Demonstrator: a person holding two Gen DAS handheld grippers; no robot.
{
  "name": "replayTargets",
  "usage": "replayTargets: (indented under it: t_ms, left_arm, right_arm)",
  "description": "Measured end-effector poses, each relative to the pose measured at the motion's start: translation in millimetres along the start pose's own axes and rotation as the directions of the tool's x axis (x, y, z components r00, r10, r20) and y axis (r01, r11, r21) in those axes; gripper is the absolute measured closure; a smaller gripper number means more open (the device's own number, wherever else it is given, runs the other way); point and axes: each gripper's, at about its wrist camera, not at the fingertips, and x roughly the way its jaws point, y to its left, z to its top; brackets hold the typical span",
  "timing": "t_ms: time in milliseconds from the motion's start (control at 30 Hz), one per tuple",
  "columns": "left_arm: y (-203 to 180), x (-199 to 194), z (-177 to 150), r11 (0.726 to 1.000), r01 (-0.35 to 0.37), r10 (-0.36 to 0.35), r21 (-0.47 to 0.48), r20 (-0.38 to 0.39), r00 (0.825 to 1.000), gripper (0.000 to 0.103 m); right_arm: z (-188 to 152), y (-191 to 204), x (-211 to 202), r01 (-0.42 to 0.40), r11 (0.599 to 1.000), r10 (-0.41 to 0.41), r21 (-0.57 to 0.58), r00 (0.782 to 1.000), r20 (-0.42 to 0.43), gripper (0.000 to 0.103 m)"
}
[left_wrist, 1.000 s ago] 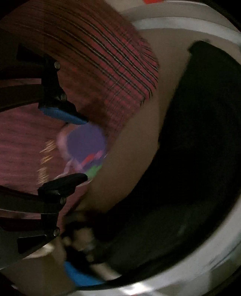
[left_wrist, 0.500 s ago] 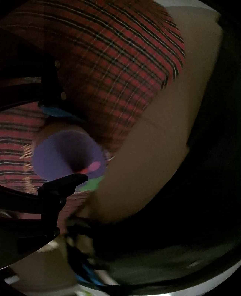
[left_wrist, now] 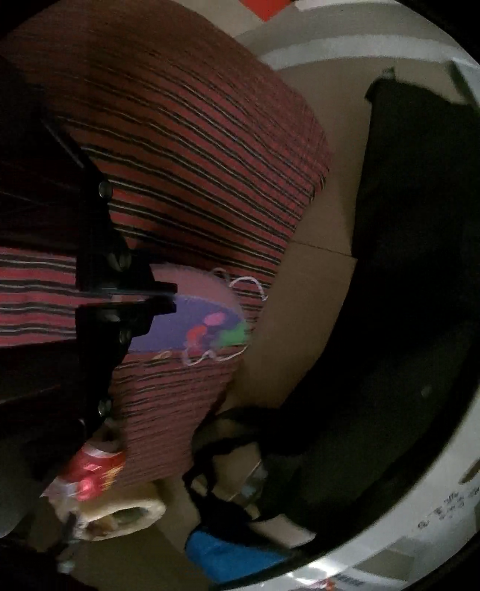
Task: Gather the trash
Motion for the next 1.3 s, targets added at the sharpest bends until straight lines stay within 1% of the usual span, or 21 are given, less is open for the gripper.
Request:
replayTargets:
  t_ms: [33, 100, 200, 267, 367, 433, 500, 533, 600, 700, 800, 900, 967, 1000, 1067, 1133, 1233, 1300]
  left_arm:
    - [-1.7, -12.2, -8.4, 1.000, -0.004, 0.004, 0.001, 0.006, 1.000, 0.101]
    - [-4.0, -33.2, -23.3, 1.000, -0.011, 0.011, 0.011, 0.019, 1.000, 0.101]
    - [-9.3, -62.4, -43.3, 0.997, -0.055, 0.053, 0.048, 0.036, 0.998, 0.101]
    - [-13.4, -77.9, -55.5, 0.994, -0.078, 0.076, 0.070, 0.042, 0.996, 0.101]
    - [-15.6, -96.2, -69.0, 0.994, -0.076, 0.072, 0.079, 0.045, 0.996, 0.101]
    - [-14.6, -107.9, -76.9, 0.995, -0.068, 0.064, 0.074, 0.050, 0.997, 0.101]
    - [-15.9, -116.3, -83.2, 0.994, -0.075, 0.071, 0.076, 0.056, 0.996, 0.101]
    - [-15.8, -120.1, -86.2, 0.994, -0.078, 0.074, 0.079, 0.060, 0.995, 0.101]
    - [-15.7, -126.8, -90.8, 0.993, -0.083, 0.077, 0.084, 0.066, 0.995, 0.101]
    - [-15.4, -128.3, -93.1, 0.994, -0.073, 0.068, 0.079, 0.060, 0.996, 0.101]
    - [-12.5, -128.3, -95.9, 0.995, -0.071, 0.067, 0.067, 0.059, 0.996, 0.101]
    - [-7.6, -128.8, -97.8, 0.996, -0.068, 0.065, 0.050, 0.056, 0.996, 0.101]
    - [-6.5, -129.2, -99.0, 0.997, -0.070, 0.067, 0.045, 0.054, 0.996, 0.101]
    - [-5.5, -129.7, -99.4, 0.997, -0.068, 0.066, 0.042, 0.053, 0.996, 0.101]
    - [-3.5, -130.5, -100.3, 0.997, -0.064, 0.062, 0.037, 0.050, 0.997, 0.101]
    - [0.0, -131.4, -101.1, 0.998, -0.056, 0.055, 0.023, 0.052, 0.997, 0.100]
    - [7.7, -131.5, -102.2, 1.000, -0.026, 0.026, -0.018, 0.050, 0.998, 0.099]
    - [12.7, -131.9, -102.9, 0.999, -0.011, 0.013, -0.038, 0.052, 0.999, 0.098]
  right_arm:
    - [5.9, 0.6, 2.5, 0.001, 1.000, -0.002, -0.008, 1.000, -0.002, 0.039]
    - [19.6, -0.6, 8.7, -0.023, 1.000, 0.023, -0.010, 1.000, -0.005, 0.039]
    - [39.8, -7.8, 21.9, -0.051, 0.999, 0.051, 0.009, 0.999, -0.006, 0.039]
    - [52.6, -17.6, 35.6, -0.063, 0.997, 0.063, 0.047, 0.998, -0.015, 0.039]
    - [64.3, -31.9, 57.8, -0.061, 0.993, 0.066, 0.103, 0.997, -0.040, 0.039]
    - [67.0, -40.3, 72.2, -0.053, 0.989, 0.062, 0.138, 0.996, -0.065, 0.039]
    - [66.3, -44.7, 82.6, -0.056, 0.984, 0.073, 0.170, 0.993, -0.095, 0.039]
    - [63.9, -46.4, 85.0, -0.064, 0.980, 0.085, 0.190, 0.991, -0.105, 0.039]
    - [60.0, -43.1, 86.0, -0.106, 0.968, 0.133, 0.229, 0.986, -0.104, 0.038]
    - [56.7, -24.5, 77.9, -0.125, 0.976, 0.144, 0.178, 0.985, -0.098, 0.038]
    - [55.1, 6.8, 70.1, -0.187, 0.977, 0.197, 0.101, 0.976, -0.096, 0.038]
    - [49.7, 39.2, 65.5, -0.238, 0.971, 0.239, 0.023, 0.964, -0.120, 0.037]
    - [46.2, 55.1, 65.3, -0.256, 0.967, 0.250, -0.019, 0.957, -0.144, 0.037]
    - [44.3, 63.8, 65.6, -0.256, 0.966, 0.246, -0.048, 0.957, -0.153, 0.037]
    - [42.3, 75.7, 65.8, -0.225, 0.969, 0.209, -0.100, 0.966, -0.153, 0.038]
    - [41.9, 82.4, 68.0, -0.172, 0.977, 0.155, -0.129, 0.978, -0.137, 0.038]
    - [44.2, 84.1, 78.6, -0.129, 0.986, 0.114, -0.108, 0.984, -0.138, 0.036]
    - [41.9, 81.6, 83.7, -0.119, 0.989, 0.106, -0.086, 0.983, -0.150, 0.036]
